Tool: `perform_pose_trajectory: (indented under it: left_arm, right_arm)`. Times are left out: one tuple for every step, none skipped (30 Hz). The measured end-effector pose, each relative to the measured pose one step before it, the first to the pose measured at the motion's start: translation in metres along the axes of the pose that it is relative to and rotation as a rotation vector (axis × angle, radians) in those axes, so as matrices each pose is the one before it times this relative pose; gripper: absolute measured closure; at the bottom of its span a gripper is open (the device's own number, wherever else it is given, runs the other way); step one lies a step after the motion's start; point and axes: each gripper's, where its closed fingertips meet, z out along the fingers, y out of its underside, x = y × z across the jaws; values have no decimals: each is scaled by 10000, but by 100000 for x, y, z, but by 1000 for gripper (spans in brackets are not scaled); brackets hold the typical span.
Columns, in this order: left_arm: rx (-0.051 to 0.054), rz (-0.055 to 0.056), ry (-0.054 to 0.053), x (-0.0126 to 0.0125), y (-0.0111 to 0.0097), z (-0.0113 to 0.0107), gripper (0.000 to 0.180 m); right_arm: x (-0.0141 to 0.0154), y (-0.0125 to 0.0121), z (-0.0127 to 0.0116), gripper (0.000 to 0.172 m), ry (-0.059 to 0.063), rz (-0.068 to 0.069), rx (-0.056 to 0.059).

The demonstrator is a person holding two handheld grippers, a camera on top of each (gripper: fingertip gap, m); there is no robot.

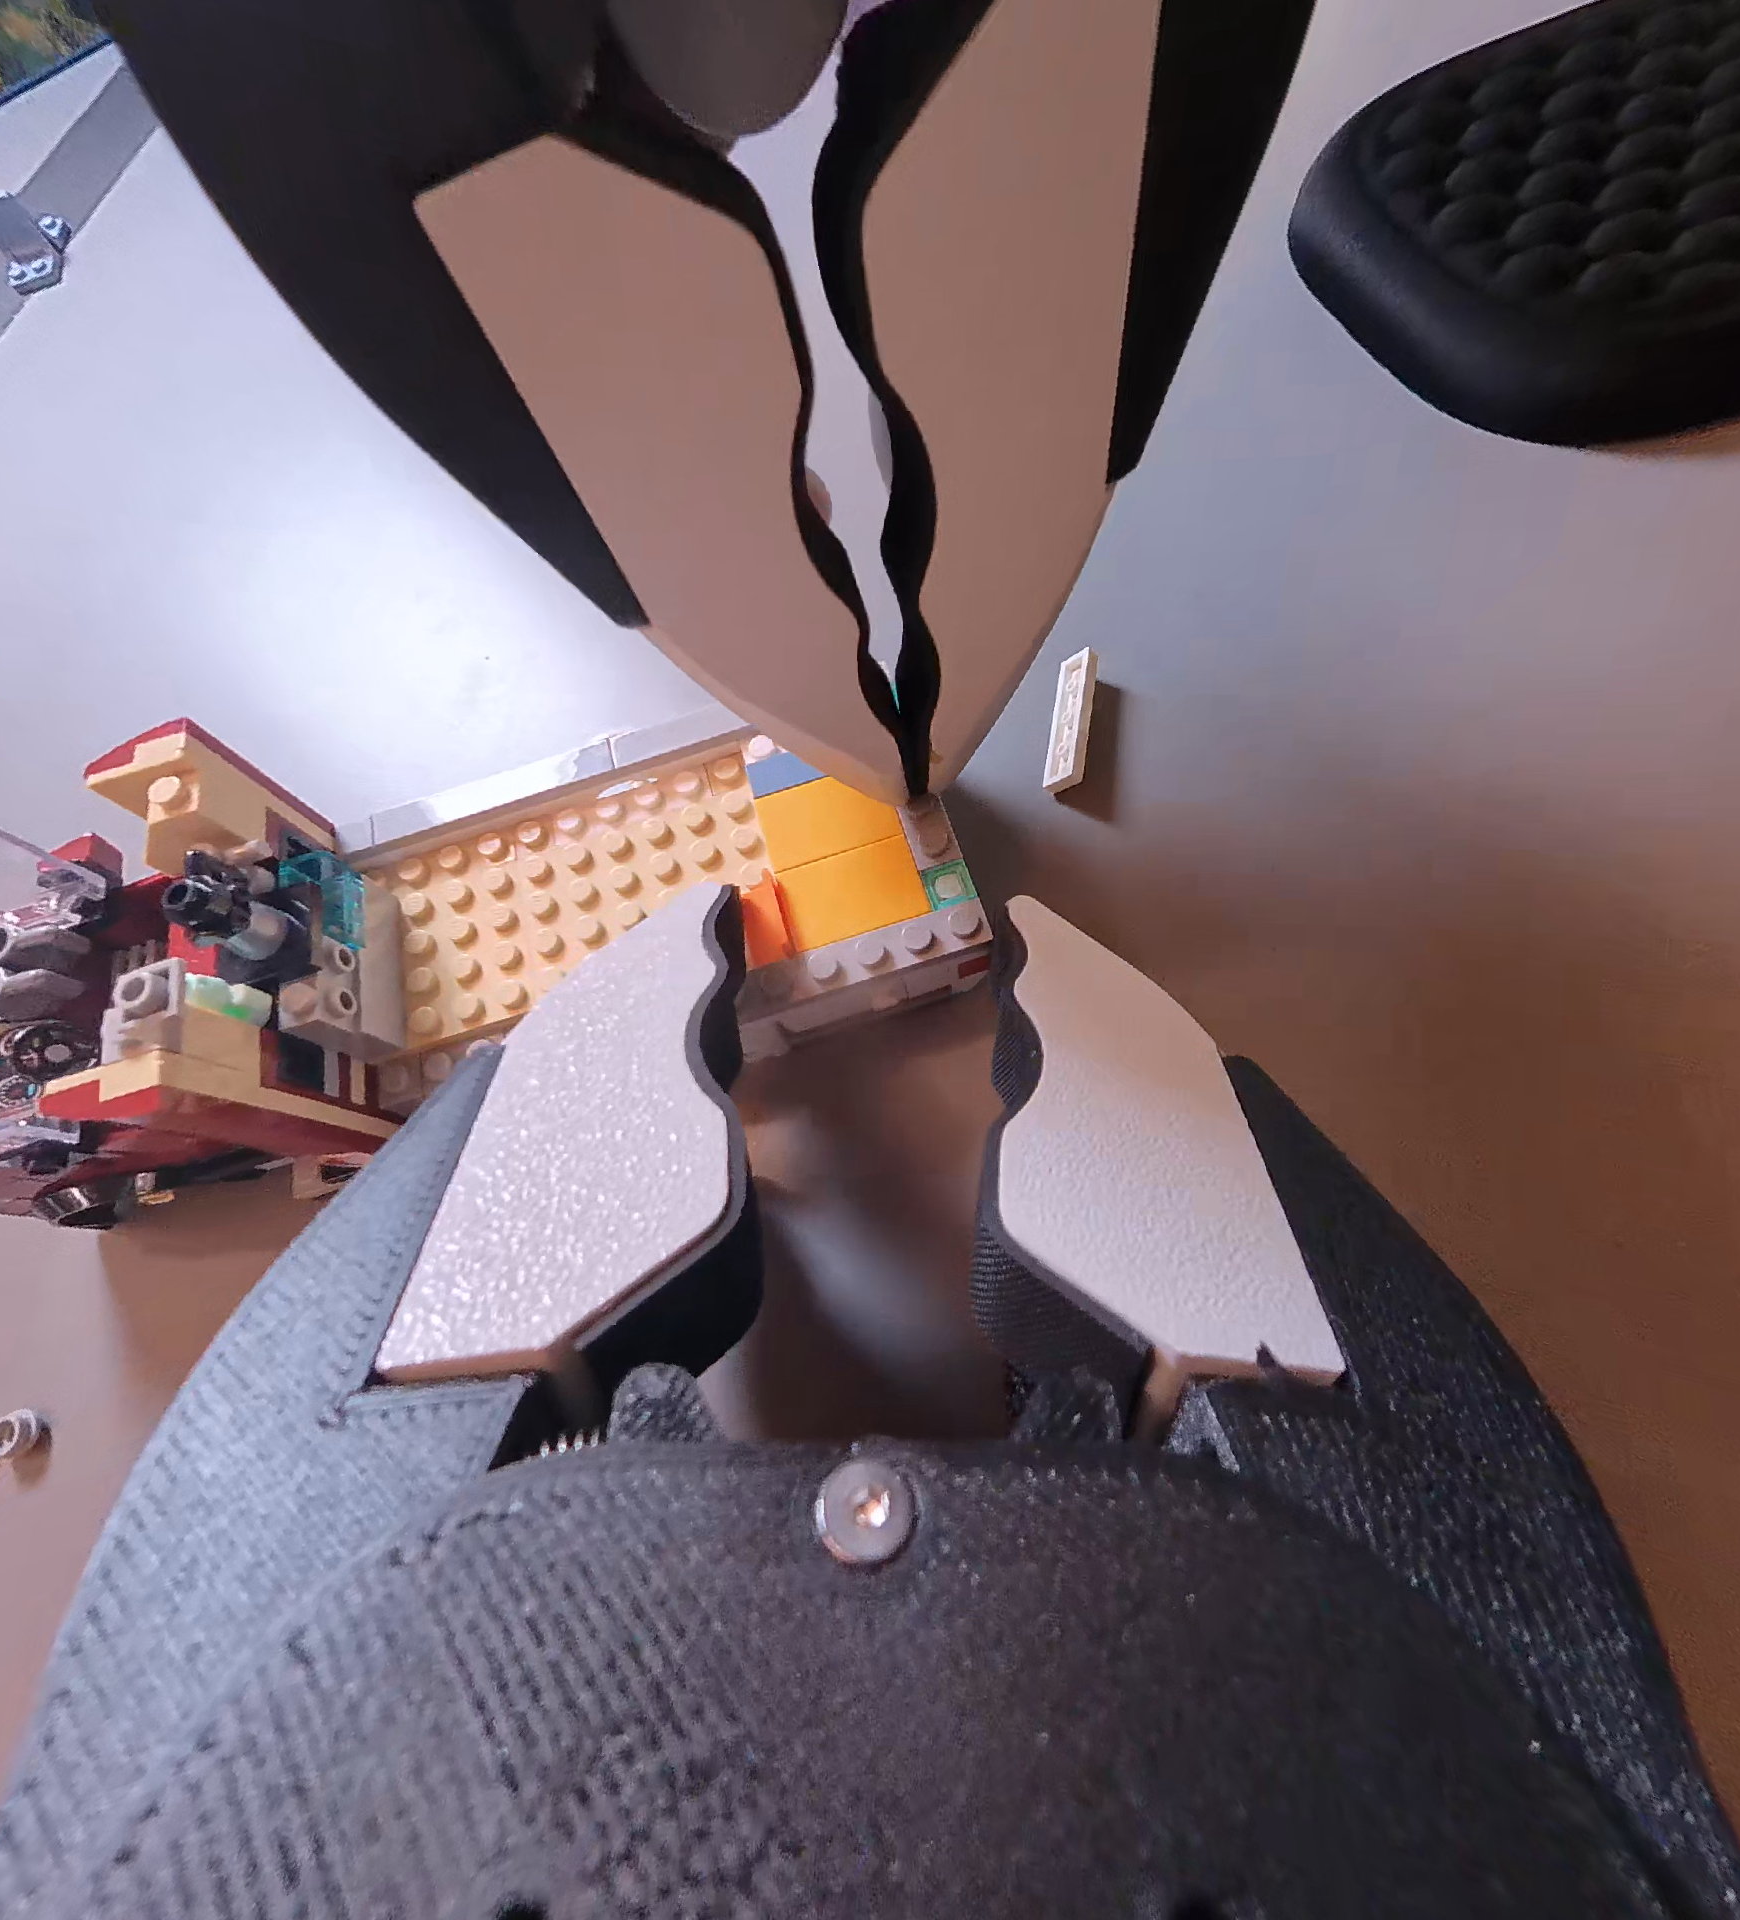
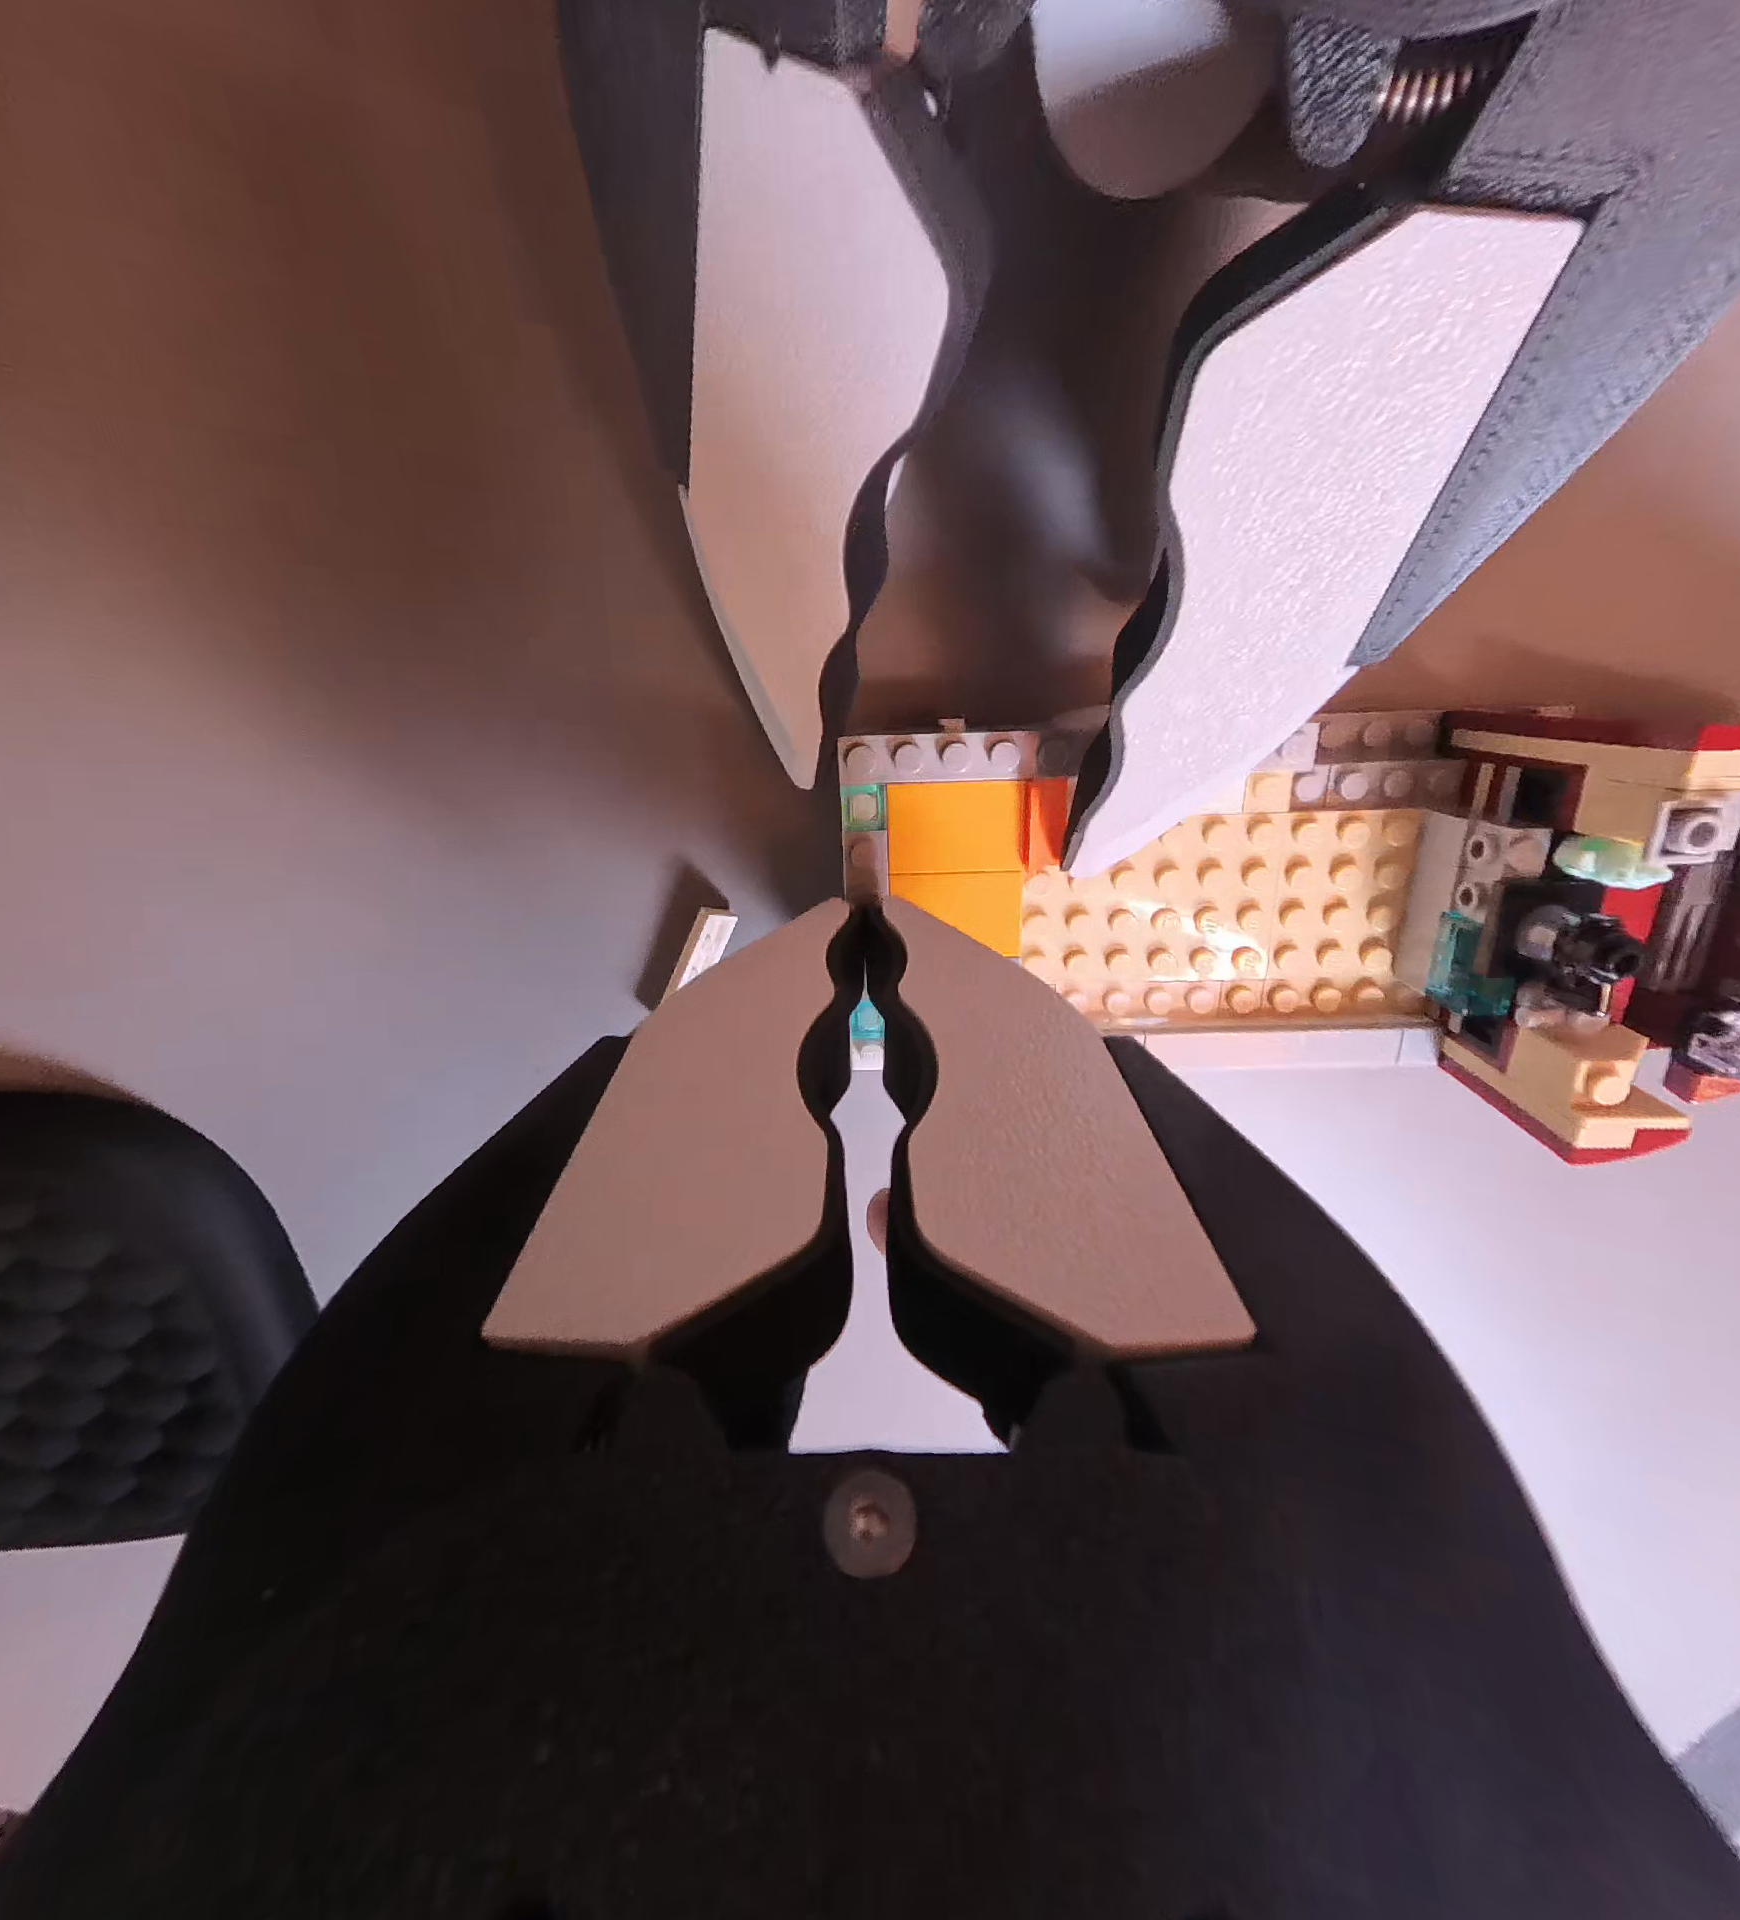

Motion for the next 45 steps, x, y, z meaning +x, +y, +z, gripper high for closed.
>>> perform_pose_trajectory:
  left_arm:
    - [31, 9, 9, 1, 2, -2, 134]
    - [8, 18, -13, -1, -8, 13, 134]
    - [9, 14, 2, -3, 4, -17, 134]
    - [31, -14, 22, -2, 5, 2, 134]
    - [39, -11, 24, -6, 0, -17, 134]
    - [27, 12, 15, -12, -14, -6, 134]
    - [13, 50, -1, 2, -12, -6, 134]
    - [15, 86, -14, -5, -10, -2, 134]
    - [44, 44, -39, -30, -56, 17, 134]
    - [18, 19, -16, -12, -15, 14, 134]
    - [4, 74, 10, -2, 19, -42, 134]
    - [2, 57, 7, -1, 19, -56, 134]
    - [6, 37, -7, -4, 21, -47, 134]
    - [6, 19, -1, 7, 20, -24, 134]
    - [1, 6, 13, -9, 0, -12, 134]
    - [-11, -11, 7, -13, 5, -21, 134]
    - [-25, 11, -14, -26, 33, -18, 134]
    - [-10, 27, -15, 4, 32, -29, 134]
    - [11, 38, -28, -8, 22, -43, 134]
    - [3, 32, -21, 4, 63, -21, 134]
    - [18, 32, 2, -6, 23, -40, 134]
    - [17, -63, 11, -1, -2, 2, 134]
    - [-3, -20, 5, -10, 3, 8, 134]
    - [-35, -21, -1, 4, 15, 5, 134]
    - [-25, 1, 39, 111, -15, -2, 134]
    - [-27, 55, 56, 190, -7, -3, 134]
    - [-42, 41, 35, 120, 3, -22, 134]
    - [-19, -16, 43, 63, 9, -8, 134]
    - [8, 11, 74, 53, 15, -21, 134]
    - [22, -16, 81, 81, -3, -12, 135]
    - [30, 10, 78, 138, -21, 1, 134]
    - [22, 5, 143, 228, -32, -10, 135]
    - [125, 2, 282, 542, -157, 102, 135]
    - [-59, 14, -203, -152, 14, 126, 136]
    - [-73, -25, -224, -629, 52, 4, 137]
    - [-78, -155, 163, -244, 152, -182, 136]
    - [59, -20, 42, -75, 92, -147, 136]
    - [63, 86, -73, 34, 28, -48, 136]
    - [-29, 39, 3, 58, 21, -69, 136]
    - [-33, 11, 33, 20, 9, -42, 136]
    - [13, 18, 33, 8, 5, -17, 136]
    - [24, 9, 38, 9, -6, -11, 136]
    - [26, 7, 45, -3, -7, -6, 136]
    - [27, 24, 14, -8, 6, -1, 136]
    - [5, 1, -10, -8, -4, 16, 136]
  right_arm:
    - [-1, -14, -22, 171, -80, 3, 72]
    - [-4, -4, -20, 171, -75, 46, 62]
    - [-7, -8, -13, 171, -56, 73, 25]
    - [-1, -23, -8, 171, -18, 55, 23]
    - [-2, -14, -17, 171, 14, 72, 33]
    - [1, -9, -12, 171, 81, 59, 40]
    - [6, 1, -27, 171, 178, -21, 57]
    - [22, 10, -42, 171, 234, -106, 102]
    - [89, 49, -112, 165, 196, -22, 168]
    - [207, -6, -254, 159, 71, 233, 323]
    - [365, -159, -422, 153, -49, 479, 474]
    - [402, -249, -453, 147, -140, 544, 480]
    - [321, -259, -287, 143, -156, 408, 370]
    - [206, -127, 49, 140, -123, 179, 169]
    - [-19, 58, 347, 137, -155, 6, -45]
    - [-128, 150, 496, 135, -159, -56, -178]
    - [-26, 221, 486, 133, -76, -90, -248]
    - [72, 103, 326, 134, 5, -122, -149]
    - [-65, -56, 164, 134, -102, -77, -30]
    - [-46, -86, 109, 137, -123, 21, -15]
    - [65, -43, 51, 138, -51, 16, -39]
    - [34, 4, -8, 139, -66, 18, -70]
    - [8, -13, -6, 139, -43, 26, -72]
    - [-11, -4, 7, 139, 11, -65, -32]
    - [-97, -19, 7, 140, -36, -59, 49]
    - [-156, -36, 11, 140, -118, 35, 154]
    - [-122, -38, -4, 141, -111, 81, 246]
    - [-56, -39, -4, 141, -66, 106, 279]
    - [-50, -30, 2, 141, -55, 114, 269]
    - [-76, -15, -9, 142, -87, 106, 241]
    - [-104, -5, -13, 143, -137, 127, 209]
    - [23, -30, -12, 155, -78, 202, 229]
    - [131, -263, -81, 159, -93, 261, 446]
    - [-880, -620, -40, 163, -799, 337, 641]
    - [-1425, -378, 357, 167, -919, 227, 326]
    - [-640, -22, 454, 171, -211, -99, -39]
    - [-115, -323, -104, 171, 100, -133, 112]
    - [28, -717, -636, 172, 49, 88, 414]
    - [224, -676, -843, 169, 153, 113, 388]
    - [564, -242, -662, 157, 483, -96, 70]
    - [703, 279, -266, 146, 643, -254, -288]
    - [442, 554, 104, 137, 447, -192, -446]
    - [110, 432, 336, 133, 177, -56, -358]
    - [16, 406, 408, 130, 74, -28, -312]
    - [149, 531, 447, 129, 147, -57, -394]
